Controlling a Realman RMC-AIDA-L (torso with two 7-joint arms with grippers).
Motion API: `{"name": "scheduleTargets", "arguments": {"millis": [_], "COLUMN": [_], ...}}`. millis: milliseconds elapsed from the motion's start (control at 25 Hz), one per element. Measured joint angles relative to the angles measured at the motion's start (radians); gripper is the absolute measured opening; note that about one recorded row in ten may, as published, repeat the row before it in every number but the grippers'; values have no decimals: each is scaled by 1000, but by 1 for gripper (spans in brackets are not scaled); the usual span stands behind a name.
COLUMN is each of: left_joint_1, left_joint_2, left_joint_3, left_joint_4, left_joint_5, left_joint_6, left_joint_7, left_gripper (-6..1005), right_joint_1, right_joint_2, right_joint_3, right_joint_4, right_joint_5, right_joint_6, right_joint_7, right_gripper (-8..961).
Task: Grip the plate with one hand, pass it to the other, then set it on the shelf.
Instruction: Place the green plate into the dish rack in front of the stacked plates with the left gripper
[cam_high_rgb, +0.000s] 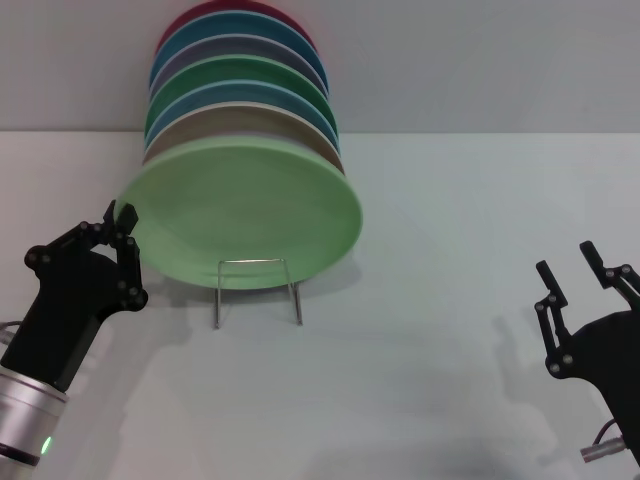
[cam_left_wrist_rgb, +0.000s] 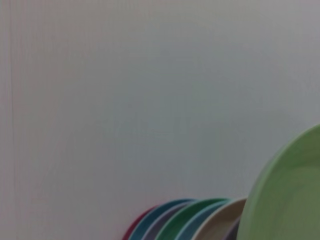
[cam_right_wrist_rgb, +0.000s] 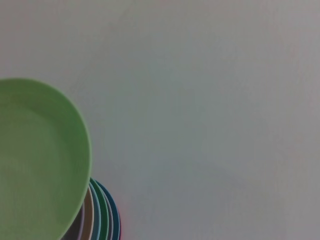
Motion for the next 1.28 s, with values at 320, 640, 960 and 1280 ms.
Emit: {"name": "scheduleTargets", "arguments": {"millis": [320, 640, 960, 1280], "left_joint_1": [-9, -10, -11, 40], "left_joint_2": [0, 0, 2, 7], "left_joint_3": [0, 5, 21, 21], "left_joint_4": [4, 5, 7, 6], "left_joint_5": [0, 0, 0, 0], "left_joint_6": [-70, -95, -96, 31], "left_joint_7": [8, 8, 1, -3], "left_gripper": [35, 36, 95, 253], "right_joint_1": [8, 12, 20, 25], "right_joint_2": [0, 1, 2, 2], "right_joint_3": [11, 29, 31, 61], "right_joint_4": [0, 0, 0, 0], "right_joint_5": [0, 0, 0, 13], "right_joint_6": [1, 6, 7, 9], "right_joint_7": [0, 0, 0, 29], "right_gripper": [336, 338, 336, 337]}}
